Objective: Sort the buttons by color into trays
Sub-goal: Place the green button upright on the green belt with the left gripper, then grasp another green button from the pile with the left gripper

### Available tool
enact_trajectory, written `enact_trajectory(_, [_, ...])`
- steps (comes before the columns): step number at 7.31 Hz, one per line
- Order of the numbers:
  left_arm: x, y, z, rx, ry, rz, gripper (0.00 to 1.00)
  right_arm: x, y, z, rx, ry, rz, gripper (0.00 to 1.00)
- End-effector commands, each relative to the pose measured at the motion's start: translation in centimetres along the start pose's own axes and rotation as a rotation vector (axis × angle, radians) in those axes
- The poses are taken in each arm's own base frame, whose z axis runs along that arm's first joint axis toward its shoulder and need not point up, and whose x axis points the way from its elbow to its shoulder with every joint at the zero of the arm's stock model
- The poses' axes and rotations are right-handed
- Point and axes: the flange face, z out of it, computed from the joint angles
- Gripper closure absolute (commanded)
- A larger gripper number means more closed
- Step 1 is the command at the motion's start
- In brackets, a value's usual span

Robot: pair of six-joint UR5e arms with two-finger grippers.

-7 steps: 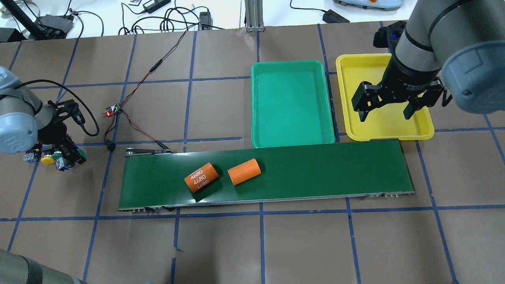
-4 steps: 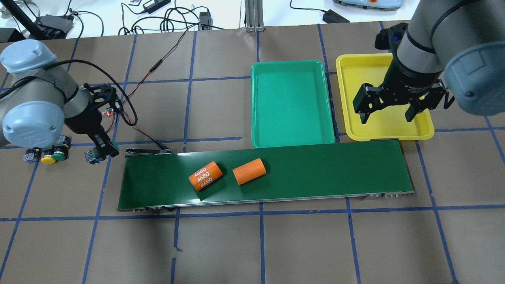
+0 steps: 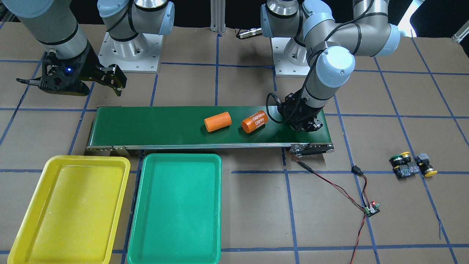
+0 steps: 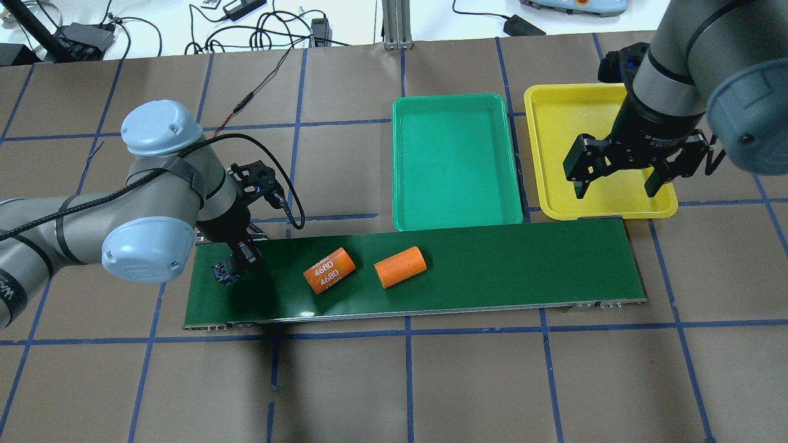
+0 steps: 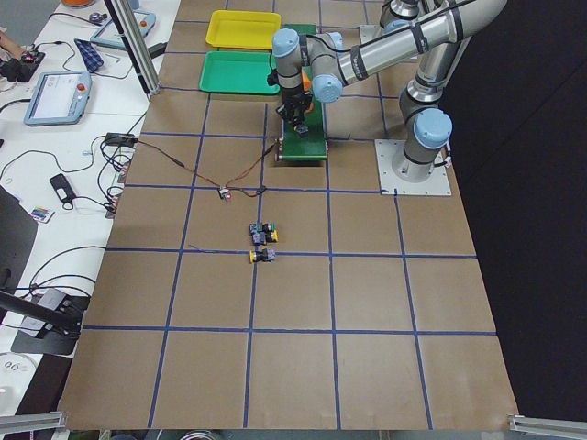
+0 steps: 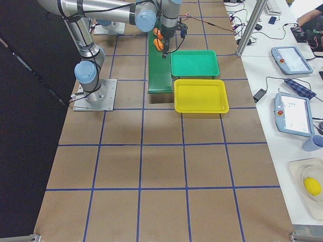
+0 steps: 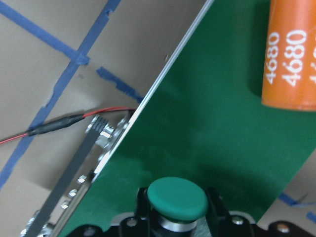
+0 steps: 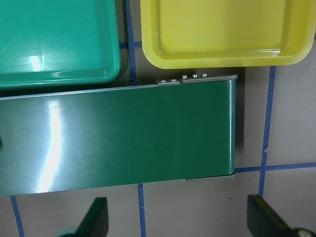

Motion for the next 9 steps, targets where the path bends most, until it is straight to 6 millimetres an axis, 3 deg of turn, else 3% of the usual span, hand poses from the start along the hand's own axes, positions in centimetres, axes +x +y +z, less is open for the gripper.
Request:
enact_trajectory(1, [0.5, 0.1, -1.4, 0.030, -0.037, -0.086, 0.00, 0.5, -0.3, -0.6, 0.019, 0.021, 0.020, 0.00])
enact_trajectory(2, [-0.5, 0.9, -2.8, 0.037, -0.056, -0.114, 0.00, 0.6, -0.2, -0.5, 0.013, 0.028, 0.021, 0.00])
enact_trajectory(3, [-5.0, 3.9, -4.0, 0.044, -0.049, -0.206, 0.00, 0.6, -0.1, -0.5, 0.009, 0.025, 0.011, 0.00])
enact_trajectory(4, [-10.7, 8.9, -3.9, 0.041, 0.000, -0.149, 0.00, 0.4, -0.2, -0.4, 0.013, 0.013, 0.021, 0.00])
enact_trajectory(5, [-13.9, 13.0, -2.8, 0.048, 0.019, 0.013, 0.00, 0.7, -0.3, -0.8, 0.026, 0.019, 0.015, 0.00])
enact_trajectory(6, [-17.1, 15.8, -2.4, 0.050, 0.008, 0.068, 0.00, 0.6, -0.1, -0.6, 0.020, 0.024, 0.011, 0.00])
enact_trajectory(7, [-21.8, 18.8, -1.6, 0.062, -0.065, 0.152, 0.00, 0.7, -0.2, -0.5, 0.017, 0.017, 0.011, 0.00])
enact_trajectory(8, [-25.9, 20.4, -0.5, 0.060, -0.076, 0.172, 0.00, 0.8, -0.1, -0.2, 0.008, 0.027, 0.013, 0.00])
enact_trajectory(9, [-29.7, 21.3, -0.9, 0.065, -0.093, -0.069, 0.00, 0.8, -0.2, 0.0, 0.005, 0.027, 0.015, 0.00])
